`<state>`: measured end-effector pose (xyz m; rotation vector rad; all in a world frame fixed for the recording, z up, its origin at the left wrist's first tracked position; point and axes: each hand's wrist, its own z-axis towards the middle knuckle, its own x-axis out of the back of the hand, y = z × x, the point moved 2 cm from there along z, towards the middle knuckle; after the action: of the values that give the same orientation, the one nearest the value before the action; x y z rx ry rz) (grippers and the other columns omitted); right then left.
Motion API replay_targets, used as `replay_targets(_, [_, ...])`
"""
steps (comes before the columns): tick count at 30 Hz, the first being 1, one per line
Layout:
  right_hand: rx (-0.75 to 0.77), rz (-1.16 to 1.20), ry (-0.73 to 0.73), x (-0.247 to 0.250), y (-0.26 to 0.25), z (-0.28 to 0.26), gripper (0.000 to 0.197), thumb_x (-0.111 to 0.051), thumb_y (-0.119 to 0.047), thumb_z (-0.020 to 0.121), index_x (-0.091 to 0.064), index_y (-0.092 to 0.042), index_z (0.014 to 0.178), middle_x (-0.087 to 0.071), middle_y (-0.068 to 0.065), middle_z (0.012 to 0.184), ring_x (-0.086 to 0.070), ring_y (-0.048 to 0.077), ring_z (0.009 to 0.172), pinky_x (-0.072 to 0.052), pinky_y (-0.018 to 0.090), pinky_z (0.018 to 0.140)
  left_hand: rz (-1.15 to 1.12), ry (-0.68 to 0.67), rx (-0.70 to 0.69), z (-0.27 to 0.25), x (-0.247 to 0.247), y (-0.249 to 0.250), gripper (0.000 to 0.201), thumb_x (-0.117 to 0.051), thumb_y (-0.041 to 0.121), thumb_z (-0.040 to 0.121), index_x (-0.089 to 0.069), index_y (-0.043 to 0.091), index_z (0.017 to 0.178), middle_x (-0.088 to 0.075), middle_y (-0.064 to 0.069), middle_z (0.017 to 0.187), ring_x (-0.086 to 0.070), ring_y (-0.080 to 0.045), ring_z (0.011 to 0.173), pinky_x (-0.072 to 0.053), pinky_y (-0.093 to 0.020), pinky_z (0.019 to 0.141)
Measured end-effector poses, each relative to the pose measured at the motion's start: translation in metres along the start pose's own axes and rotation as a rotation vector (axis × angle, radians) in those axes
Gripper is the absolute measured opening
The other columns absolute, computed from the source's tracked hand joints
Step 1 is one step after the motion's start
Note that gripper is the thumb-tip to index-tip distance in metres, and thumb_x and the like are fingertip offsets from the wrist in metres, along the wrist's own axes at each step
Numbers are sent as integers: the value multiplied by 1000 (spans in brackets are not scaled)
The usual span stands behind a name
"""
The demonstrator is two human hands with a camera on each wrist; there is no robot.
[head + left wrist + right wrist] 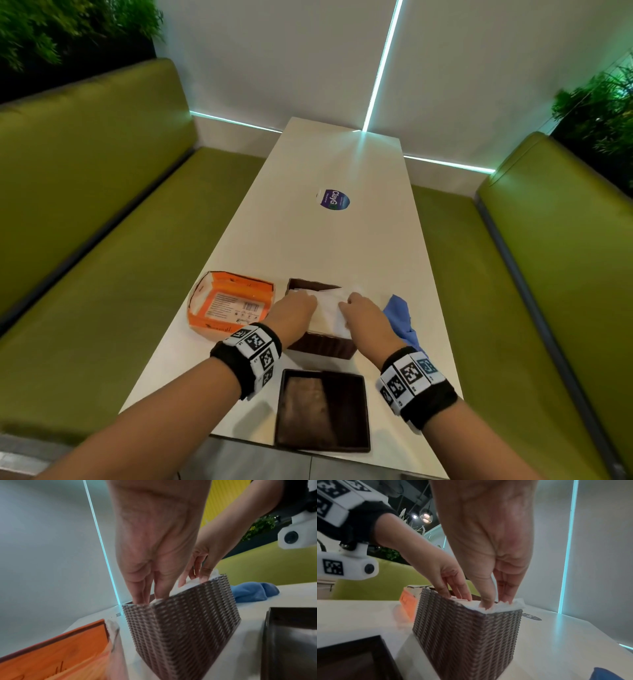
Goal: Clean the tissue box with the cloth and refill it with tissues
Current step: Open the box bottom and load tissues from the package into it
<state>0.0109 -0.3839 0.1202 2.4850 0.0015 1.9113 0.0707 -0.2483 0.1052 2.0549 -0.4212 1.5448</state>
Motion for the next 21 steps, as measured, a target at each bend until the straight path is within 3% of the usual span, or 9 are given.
replay_targets(3, [-14,-55,-89,-4,-7,7,34,-52,13,86,-55,1,118,-50,19,124,-57,36,108,-47,40,87,74,-8,-2,-1,-2,-1,32,-48,-3,91,-52,3,122,-56,-16,125,-57,-31,114,-46,-35,91])
replay_targets(6, [-25,-106,-111,-6,-7,11,33,-51,14,87,-56,1,117,-51,19,125,-57,36,110,-46,39,90,92,-8,-8,-4,-3,-4,29,-48,-3,92,-56,2,119,-58,-20,122,-58,-34,111,-47,-37,90])
replay_targets(9, [-10,-113,-55,-5,-6,11,33,-55,6,88,-54,-3,120,-51,17,125,-54,34,113,-45,39,91,101,23,-41,-6,1,-5,25,-48,-2,93,-58,0,115,-59,-21,118,-57,-35,108,-47,-41,87])
replay_targets(13, [-24,-248,25,-1,-1,12,40,-60,-10,88,-50,-8,126,-55,11,126,-46,30,120,-35,39,101,242,-11,-35,0,6,-2,40,-58,-7,83,-54,4,121,-55,-15,122,-51,-31,114,-46,-37,89])
replay_targets(21, [-69,-249,-13,-4,4,12,42,-55,-11,89,-47,-11,130,-56,8,129,-29,32,132,-19,52,110,348,-24,-37,2,-3,-8,45,-55,-1,87,-47,6,131,-52,-15,132,-48,-31,120,-42,-41,95])
